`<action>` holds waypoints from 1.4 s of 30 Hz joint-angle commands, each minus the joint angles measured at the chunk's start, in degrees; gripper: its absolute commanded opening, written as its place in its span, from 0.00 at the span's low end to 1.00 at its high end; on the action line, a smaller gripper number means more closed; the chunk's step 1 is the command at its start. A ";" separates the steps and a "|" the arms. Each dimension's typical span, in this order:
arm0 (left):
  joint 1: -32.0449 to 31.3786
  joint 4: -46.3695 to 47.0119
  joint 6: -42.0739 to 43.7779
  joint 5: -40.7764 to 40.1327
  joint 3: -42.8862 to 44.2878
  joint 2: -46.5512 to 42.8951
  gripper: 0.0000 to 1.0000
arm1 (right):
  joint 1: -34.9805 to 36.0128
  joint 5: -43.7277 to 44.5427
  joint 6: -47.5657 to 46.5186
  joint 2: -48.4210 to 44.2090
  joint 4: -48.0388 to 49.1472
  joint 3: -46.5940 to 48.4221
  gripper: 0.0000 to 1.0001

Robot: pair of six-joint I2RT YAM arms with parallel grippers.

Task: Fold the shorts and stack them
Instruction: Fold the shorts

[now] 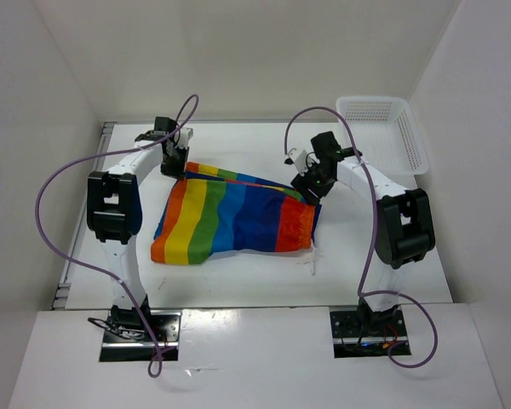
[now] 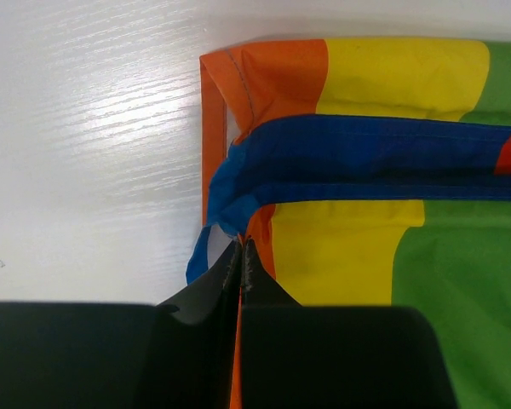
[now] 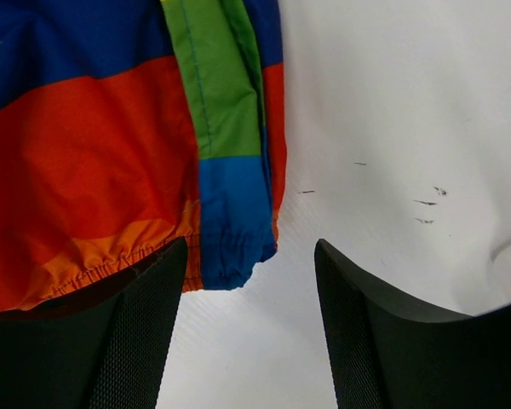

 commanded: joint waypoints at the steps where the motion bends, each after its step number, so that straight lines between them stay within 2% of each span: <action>1: -0.07 0.57 0.19 1.39 0.69 -1.64 0.00 | 0.45 -2.28 -1.72 -1.29 -1.92 -1.22 0.67; 7: -0.07 1.63 0.19 0.07 0.69 -4.27 0.00 | 0.45 -3.86 -2.25 -1.82 -1.92 -3.68 0.53; 10: -1.21 2.16 0.19 0.07 1.83 -6.47 0.00 | 0.45 -3.17 -2.25 -1.82 -1.31 -4.82 0.37; 11: -1.22 2.16 0.19 0.07 1.83 -7.52 0.00 | 0.45 -2.46 -2.25 -1.82 -1.30 -4.83 0.27; 15: -2.88 1.03 0.19 -1.16 4.73 -9.11 0.00 | 0.45 -1.23 -2.25 -2.87 -0.78 -4.83 0.14; 20: -4.99 -3.55 0.19 -0.36 12.27 -11.65 0.00 | 0.45 -1.23 -2.77 -3.40 -0.25 -5.97 0.13; 25: -7.72 -4.34 0.19 -1.58 17.57 -8.86 0.00 | 0.45 -0.62 -3.30 -3.40 0.28 -6.50 0.00; 35: -8.78 4.79 0.19 -4.85 18.62 1.17 0.00 | 0.45 -1.14 -3.30 -3.40 0.28 -7.03 0.00; 42: -9.30 9.28 0.19 -1.51 21.78 4.95 0.00 | 0.45 -1.67 -3.30 -3.92 -0.25 -6.50 0.00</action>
